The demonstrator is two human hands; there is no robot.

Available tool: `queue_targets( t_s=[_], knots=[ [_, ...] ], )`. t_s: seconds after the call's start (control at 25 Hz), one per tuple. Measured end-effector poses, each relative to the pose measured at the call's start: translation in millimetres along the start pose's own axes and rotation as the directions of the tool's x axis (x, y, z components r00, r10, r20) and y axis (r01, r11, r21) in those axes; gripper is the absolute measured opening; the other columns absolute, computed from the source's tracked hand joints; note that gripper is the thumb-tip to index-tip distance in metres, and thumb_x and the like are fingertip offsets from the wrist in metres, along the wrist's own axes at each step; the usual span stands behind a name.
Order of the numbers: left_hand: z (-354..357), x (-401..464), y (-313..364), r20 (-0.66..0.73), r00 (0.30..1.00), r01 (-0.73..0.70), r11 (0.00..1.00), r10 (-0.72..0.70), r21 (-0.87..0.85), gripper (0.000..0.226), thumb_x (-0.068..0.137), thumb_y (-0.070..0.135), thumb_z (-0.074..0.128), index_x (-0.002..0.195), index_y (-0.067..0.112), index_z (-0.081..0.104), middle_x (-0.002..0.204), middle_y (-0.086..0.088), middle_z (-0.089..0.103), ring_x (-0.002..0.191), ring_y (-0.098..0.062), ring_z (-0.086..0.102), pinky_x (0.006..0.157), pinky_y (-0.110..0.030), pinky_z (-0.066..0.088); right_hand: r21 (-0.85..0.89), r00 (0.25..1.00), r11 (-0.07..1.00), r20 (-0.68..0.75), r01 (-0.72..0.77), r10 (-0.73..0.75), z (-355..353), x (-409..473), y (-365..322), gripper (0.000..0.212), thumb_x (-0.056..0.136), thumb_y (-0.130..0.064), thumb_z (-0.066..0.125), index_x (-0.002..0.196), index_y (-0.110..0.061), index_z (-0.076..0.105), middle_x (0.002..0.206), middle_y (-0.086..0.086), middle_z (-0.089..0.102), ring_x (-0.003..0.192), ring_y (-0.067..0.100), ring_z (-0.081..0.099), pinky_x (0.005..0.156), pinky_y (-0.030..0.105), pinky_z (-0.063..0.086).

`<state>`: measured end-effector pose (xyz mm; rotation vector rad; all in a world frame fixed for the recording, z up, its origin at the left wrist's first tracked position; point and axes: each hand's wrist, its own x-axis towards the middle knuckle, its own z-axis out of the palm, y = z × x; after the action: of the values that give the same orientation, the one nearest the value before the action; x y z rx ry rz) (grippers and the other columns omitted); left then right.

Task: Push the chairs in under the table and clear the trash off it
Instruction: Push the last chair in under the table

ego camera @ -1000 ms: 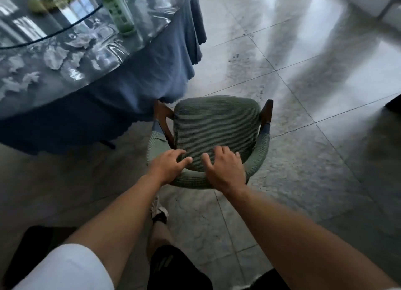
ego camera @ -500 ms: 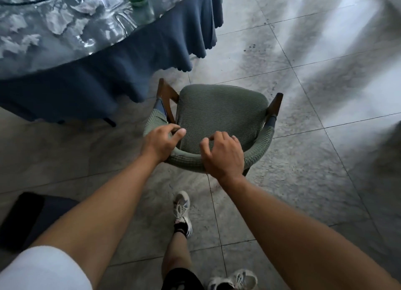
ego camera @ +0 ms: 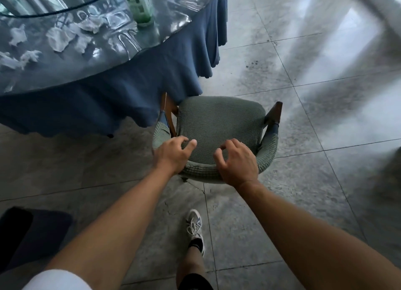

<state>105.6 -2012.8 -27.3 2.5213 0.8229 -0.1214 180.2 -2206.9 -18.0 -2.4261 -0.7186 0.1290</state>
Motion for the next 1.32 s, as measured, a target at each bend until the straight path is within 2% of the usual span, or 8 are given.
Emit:
queue_targets(
  t_s=[0.16, 0.32, 0.6, 0.76, 1.16, 1.32],
  knots=[
    [1.1, 28.1, 12.6, -0.047, 0.995, 0.090, 0.996, -0.090, -0.014, 0.086, 0.083, 0.080, 0.017, 0.137, 0.026, 0.059, 0.130, -0.004, 0.066, 0.113, -0.027, 0.061, 0.090, -0.043, 0.047, -0.036, 0.994, 0.995, 0.054, 0.095, -0.093, -5.8, 43.3, 11.0, 0.044, 0.092, -0.046, 0.040, 0.102, -0.012, 0.066, 0.096, 0.003, 0.067, 0.088, 0.021, 0.059, 0.086, 0.038, 0.049],
    [5.0, 41.0, 29.6, -0.084, 0.984, 0.150, 0.987, -0.155, -0.058, 0.078, 0.088, 0.076, 0.023, 0.142, 0.028, 0.053, 0.139, -0.001, 0.061, 0.120, -0.024, 0.059, 0.094, -0.044, 0.047, -0.051, 0.975, 0.981, 0.128, 0.187, -0.180, -19.0, 81.9, 26.5, 0.041, 0.091, -0.040, 0.045, 0.109, -0.010, 0.066, 0.101, 0.005, 0.067, 0.094, 0.022, 0.060, 0.095, 0.040, 0.048],
    [7.1, 48.9, 75.9, -0.149, 0.954, 0.245, 0.964, -0.259, -0.105, 0.077, 0.090, 0.072, 0.024, 0.142, 0.024, 0.055, 0.138, -0.002, 0.061, 0.123, -0.023, 0.057, 0.096, -0.042, 0.047, -0.039, 0.920, 0.949, 0.261, 0.312, -0.292, -38.6, 127.2, 55.8, 0.042, 0.091, -0.040, 0.044, 0.110, -0.011, 0.066, 0.103, 0.004, 0.067, 0.097, 0.022, 0.059, 0.101, 0.040, 0.046],
    [19.5, 64.4, 116.8, -0.174, 0.910, 0.355, 0.923, -0.377, -0.147, 0.078, 0.090, 0.072, 0.022, 0.140, 0.024, 0.057, 0.136, -0.001, 0.063, 0.122, -0.022, 0.058, 0.096, -0.042, 0.045, -0.035, 0.898, 0.936, 0.297, 0.350, -0.325, -56.0, 167.3, 85.0, 0.041, 0.089, -0.039, 0.046, 0.113, -0.012, 0.066, 0.106, 0.005, 0.066, 0.102, 0.021, 0.057, 0.107, 0.043, 0.044],
    [31.8, 116.9, 161.4, -0.208, 0.856, 0.449, 0.881, -0.473, -0.150, 0.081, 0.091, 0.075, 0.022, 0.145, 0.022, 0.051, 0.139, -0.003, 0.061, 0.125, -0.025, 0.056, 0.098, -0.045, 0.044, 0.035, 0.846, 0.906, 0.345, 0.421, -0.407, -71.0, 250.8, 115.5, 0.047, 0.088, -0.043, 0.046, 0.119, -0.012, 0.063, 0.111, 0.004, 0.063, 0.105, 0.022, 0.056, 0.096, 0.038, 0.047],
    [37.7, 130.6, 180.6, -0.214, 0.818, 0.498, 0.843, -0.534, -0.203, 0.077, 0.093, 0.073, 0.031, 0.149, 0.022, 0.046, 0.145, -0.005, 0.055, 0.129, -0.027, 0.053, 0.100, -0.046, 0.043, 0.064, 0.782, 0.860, 0.387, 0.506, -0.489, -78.6, 277.3, 129.0, 0.046, 0.090, -0.044, 0.046, 0.120, -0.012, 0.062, 0.112, 0.005, 0.063, 0.105, 0.021, 0.056, 0.099, 0.037, 0.046]
  ],
)
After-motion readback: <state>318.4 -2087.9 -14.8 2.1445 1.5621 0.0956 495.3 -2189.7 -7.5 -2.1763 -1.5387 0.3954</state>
